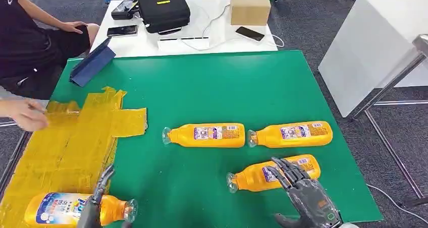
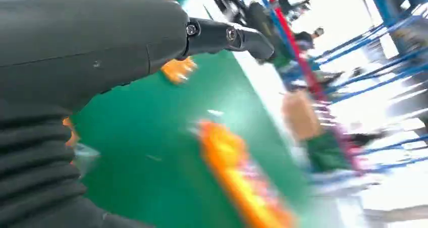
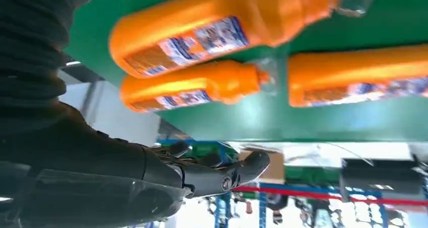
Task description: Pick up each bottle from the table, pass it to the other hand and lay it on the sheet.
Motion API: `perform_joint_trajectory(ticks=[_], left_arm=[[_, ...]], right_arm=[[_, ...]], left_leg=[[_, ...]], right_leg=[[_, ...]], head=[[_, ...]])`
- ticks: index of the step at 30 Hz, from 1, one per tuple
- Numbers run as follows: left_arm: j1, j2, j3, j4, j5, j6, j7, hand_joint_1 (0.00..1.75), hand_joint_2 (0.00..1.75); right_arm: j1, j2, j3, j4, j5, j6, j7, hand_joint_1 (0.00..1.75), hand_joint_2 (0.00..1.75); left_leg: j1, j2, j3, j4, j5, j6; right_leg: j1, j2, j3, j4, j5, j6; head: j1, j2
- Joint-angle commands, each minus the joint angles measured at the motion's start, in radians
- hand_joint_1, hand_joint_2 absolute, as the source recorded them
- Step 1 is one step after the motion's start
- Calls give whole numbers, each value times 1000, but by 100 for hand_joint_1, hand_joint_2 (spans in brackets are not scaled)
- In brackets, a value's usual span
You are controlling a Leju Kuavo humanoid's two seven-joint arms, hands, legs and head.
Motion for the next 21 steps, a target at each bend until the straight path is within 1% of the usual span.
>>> perform_joint_trajectory(ticks=[1,3,5,9,10,14,21], left_arm=[[24,-226,260,-239,278,-290,46,0,0],[30,-240,285,-266,299,-331,43,0,0],[39,-261,318,-298,333,-394,45,0,0],[48,-280,340,-323,351,-447,52,0,0],[50,-283,343,-328,345,-462,50,0,0],[52,-286,338,-331,350,-484,48,0,0],[41,-264,306,-320,352,-479,62,0,0]], right_arm=[[9,-5,-70,87,-123,8,32,0,175],[12,10,-109,111,-140,18,24,0,175],[16,47,-173,144,-144,43,10,0,175],[5,85,-242,181,-144,72,-14,0,175],[0,107,-271,193,-130,89,-17,0,175],[-15,138,-321,216,-121,133,-39,0,175],[-59,165,-323,262,-110,186,-66,0,175]], left_leg=[[1,4,1,1,-1,0],[1,4,1,1,-1,0],[1,5,2,0,-2,0],[1,3,3,-1,-1,0],[1,3,3,-1,-1,0],[1,3,3,-1,-1,0],[1,3,3,-2,0,-1]], right_leg=[[1,1,1,-1,0,0],[2,1,2,-1,0,0],[1,2,3,-2,0,0],[2,1,4,-3,0,0],[1,1,3,-2,0,0],[2,1,4,-3,0,0],[2,0,4,-3,1,0]], head=[[0,0],[0,0],[0,0],[0,0],[0,0],[0,0],[0,0]])
